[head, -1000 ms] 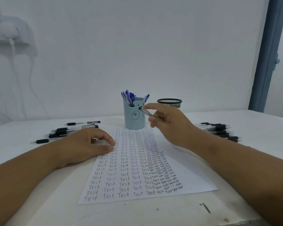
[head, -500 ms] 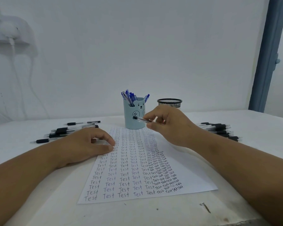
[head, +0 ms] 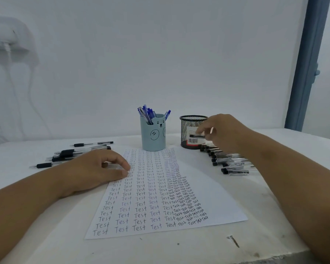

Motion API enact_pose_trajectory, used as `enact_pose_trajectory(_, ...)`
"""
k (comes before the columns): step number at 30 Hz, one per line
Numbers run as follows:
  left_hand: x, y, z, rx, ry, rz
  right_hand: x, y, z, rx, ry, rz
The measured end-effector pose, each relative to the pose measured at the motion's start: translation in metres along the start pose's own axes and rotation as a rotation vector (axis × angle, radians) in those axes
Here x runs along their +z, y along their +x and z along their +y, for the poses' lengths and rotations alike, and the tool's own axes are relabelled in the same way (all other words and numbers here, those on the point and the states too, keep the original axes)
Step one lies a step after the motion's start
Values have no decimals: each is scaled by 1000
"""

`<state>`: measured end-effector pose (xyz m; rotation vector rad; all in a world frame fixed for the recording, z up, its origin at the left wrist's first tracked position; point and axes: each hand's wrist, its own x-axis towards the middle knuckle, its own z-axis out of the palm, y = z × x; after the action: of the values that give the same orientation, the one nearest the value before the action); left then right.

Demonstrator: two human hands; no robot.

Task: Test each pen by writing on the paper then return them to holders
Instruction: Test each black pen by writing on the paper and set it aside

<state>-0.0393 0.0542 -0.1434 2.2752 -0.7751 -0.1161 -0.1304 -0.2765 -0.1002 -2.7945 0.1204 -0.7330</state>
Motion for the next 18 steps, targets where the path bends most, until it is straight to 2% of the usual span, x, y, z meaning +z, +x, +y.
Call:
enact_pose_trajectory(3, 0, 0, 1, -4, 10, -3, -5, -2, 9, 77, 25, 14)
enact_pose_trajectory(11, 0, 0, 0, -6, 20, 0, 1, -1, 20, 219, -121, -131)
enact_pose_trajectory(18, 0, -1, 1, -15, 8, 7, 2, -5, 5, 193, -84, -88)
